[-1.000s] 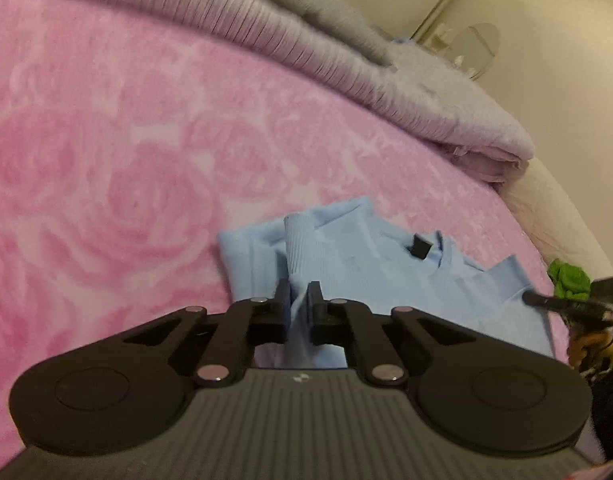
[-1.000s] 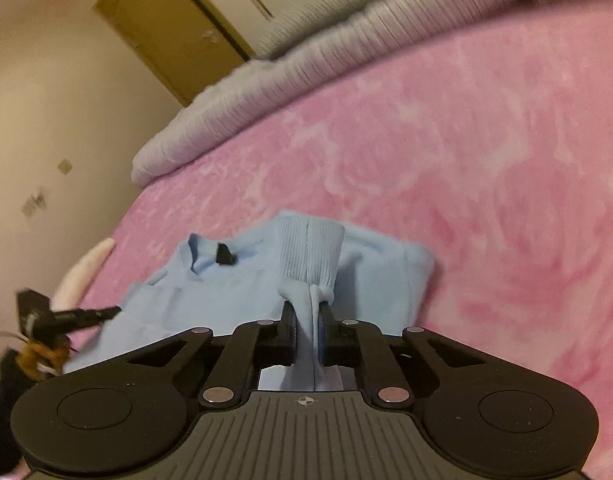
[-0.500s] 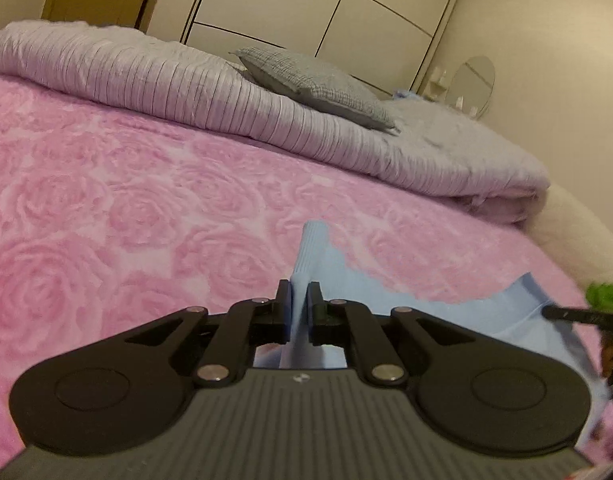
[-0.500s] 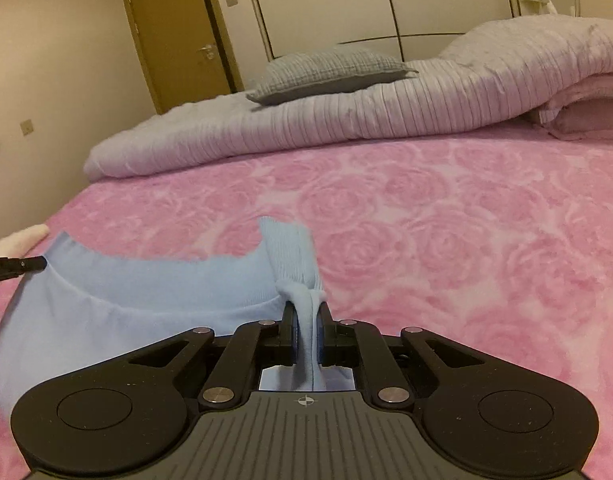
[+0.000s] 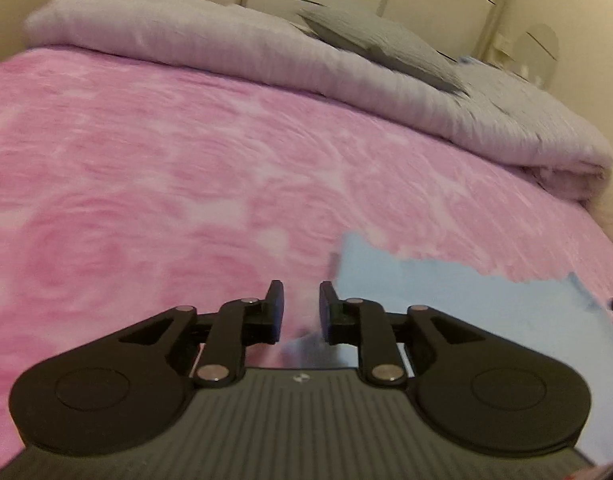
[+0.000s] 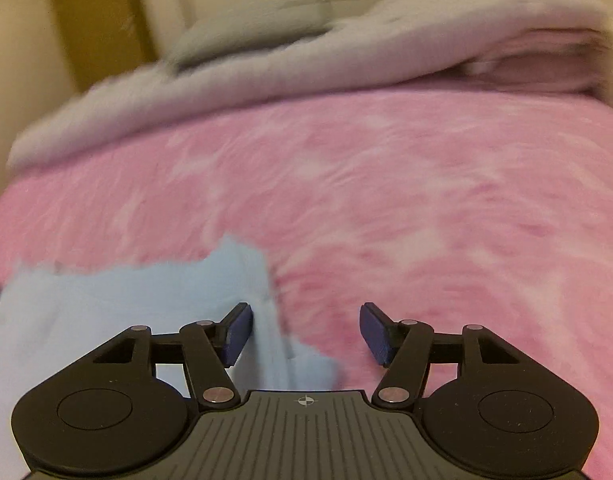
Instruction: Fold clothes
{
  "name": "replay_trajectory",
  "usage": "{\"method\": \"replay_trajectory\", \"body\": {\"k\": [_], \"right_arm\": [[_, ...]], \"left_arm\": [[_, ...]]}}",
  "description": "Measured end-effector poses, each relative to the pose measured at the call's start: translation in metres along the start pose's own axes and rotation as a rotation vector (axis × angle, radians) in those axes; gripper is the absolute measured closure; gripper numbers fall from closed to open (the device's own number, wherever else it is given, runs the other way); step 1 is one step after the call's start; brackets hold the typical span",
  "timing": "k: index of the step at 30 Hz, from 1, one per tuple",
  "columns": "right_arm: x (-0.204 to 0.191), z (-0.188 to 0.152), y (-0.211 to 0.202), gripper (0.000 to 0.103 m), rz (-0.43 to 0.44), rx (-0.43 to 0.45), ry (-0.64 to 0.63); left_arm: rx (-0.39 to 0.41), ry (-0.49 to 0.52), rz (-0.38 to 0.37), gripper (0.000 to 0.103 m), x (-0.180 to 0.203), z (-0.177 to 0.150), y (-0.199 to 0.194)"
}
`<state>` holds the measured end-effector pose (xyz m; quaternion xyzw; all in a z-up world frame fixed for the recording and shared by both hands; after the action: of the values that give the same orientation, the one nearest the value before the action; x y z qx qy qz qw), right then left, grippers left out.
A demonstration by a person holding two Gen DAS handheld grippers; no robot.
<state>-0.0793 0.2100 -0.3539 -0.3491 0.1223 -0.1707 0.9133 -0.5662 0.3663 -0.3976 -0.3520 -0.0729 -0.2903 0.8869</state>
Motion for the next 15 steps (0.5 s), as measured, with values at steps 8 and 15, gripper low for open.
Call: {"method": "replay_trajectory", "body": {"k": [8,15], "right_arm": [[-0.060,-0.050,-0.111,0.043,0.085,0.140,-0.020],[-0.083,-0.119,-0.083,0.043,0.007,0.042,-0.217]], "left_arm": [[-0.018,0.065,-0.113,0.090,0.060,-0.043,-0.089],[-0.085,0.004,-0.060,0.100,0.058,-0.103,-0.084]]}}
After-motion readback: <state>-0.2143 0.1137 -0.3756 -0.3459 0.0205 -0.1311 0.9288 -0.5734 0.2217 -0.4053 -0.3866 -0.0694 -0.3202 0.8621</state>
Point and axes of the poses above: each gripper's, at about its wrist camera, not at the fingertips, and y roughly the way its jaws point, x to its right, z to its top, the point moved 4 cm from there along y, roughly the way its jaws point, and after that the axes turned 7 degrees about -z, right-handed, at the moved point
